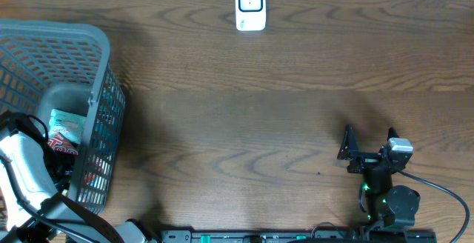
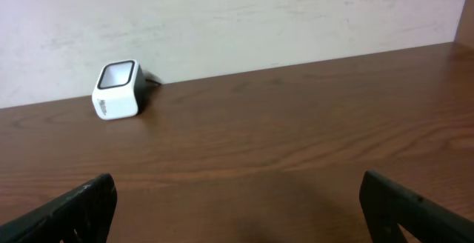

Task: Scan the item barcode
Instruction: 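Move the left gripper up and over into the grey basket, then grasp the orange-white snack pack inside the basket with the left gripper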

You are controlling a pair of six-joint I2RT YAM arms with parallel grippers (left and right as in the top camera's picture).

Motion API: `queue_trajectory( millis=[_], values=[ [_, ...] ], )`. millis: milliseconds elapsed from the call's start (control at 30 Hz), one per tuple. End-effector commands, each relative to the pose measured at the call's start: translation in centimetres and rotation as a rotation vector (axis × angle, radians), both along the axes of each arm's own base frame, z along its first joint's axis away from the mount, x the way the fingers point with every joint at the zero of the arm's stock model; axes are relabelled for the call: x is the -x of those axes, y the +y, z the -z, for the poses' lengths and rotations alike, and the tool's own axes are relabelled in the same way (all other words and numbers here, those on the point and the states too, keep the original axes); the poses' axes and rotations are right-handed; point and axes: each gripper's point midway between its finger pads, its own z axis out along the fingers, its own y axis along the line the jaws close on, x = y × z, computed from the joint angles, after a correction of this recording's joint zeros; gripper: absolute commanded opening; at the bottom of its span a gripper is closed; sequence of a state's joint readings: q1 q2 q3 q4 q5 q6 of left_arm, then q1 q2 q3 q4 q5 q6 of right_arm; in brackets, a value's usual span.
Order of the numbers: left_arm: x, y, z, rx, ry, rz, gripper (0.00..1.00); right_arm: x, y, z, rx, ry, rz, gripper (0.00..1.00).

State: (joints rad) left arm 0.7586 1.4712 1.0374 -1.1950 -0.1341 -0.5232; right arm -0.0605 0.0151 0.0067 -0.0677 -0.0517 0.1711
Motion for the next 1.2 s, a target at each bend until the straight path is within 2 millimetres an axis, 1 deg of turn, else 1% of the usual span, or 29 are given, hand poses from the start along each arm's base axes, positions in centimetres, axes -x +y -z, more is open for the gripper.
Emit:
queue_trajectory(
  millis=[0,300,467,500,533,667,700,733,833,900,1000,1167],
  values=[
    [0.4,0.0,0.2,-0.007,0.014,-0.012,0.62,0.0,0.1,0.1,0.012,0.002,-0.005,0.99],
    [1.1,-0.7,1.5,0.009,0.033,-0.026,0.62,0.0,0.1,0.1,0.012,0.002,-0.005,0.99],
    [1.2,-0.9,1.6,0.016,0.033,-0.043,0.62,0.0,0.1,0.1,0.012,0.002,-0.005,0.99],
    [1.2,-0.9,1.6,0.015,0.033,-0.046,0.57,0.0,0.1,0.1,0.012,0.002,-0.005,0.99],
    [1.2,-0.9,1.6,0.014,0.034,-0.046,0.47,0.0,0.1,0.1,0.012,0.002,-0.005,0.99],
    [1.3,-0.9,1.6,0.013,0.037,-0.044,0.19,0.0,0.1,0.1,0.012,0.002,-0.005,0.99],
    [1.3,-0.9,1.6,0.014,0.038,-0.045,0.1,0.0,0.1,0.1,0.012,0.002,-0.005,0.99],
    [1.3,-0.9,1.6,0.014,0.038,-0.045,0.08,0.0,0.1,0.1,0.012,0.002,-0.005,0.99],
    [1.0,-0.6,1.3,0.004,0.027,-0.045,0.07,0.0,0.1,0.1,0.012,0.002,-0.005,0.99],
    [0.5,-0.2,0.3,-0.008,0.014,-0.045,0.07,0.0,0.1,0.1,0.012,0.002,-0.005,0.99],
    [-0.6,0.9,-2.2,-0.038,-0.021,-0.036,0.08,0.0,0.1,0.1,0.012,0.002,-0.005,0.99],
    [-2.4,2.6,-7.8,-0.115,-0.106,-0.016,0.08,0.0,0.1,0.1,0.012,0.002,-0.005,0.99]
  ],
)
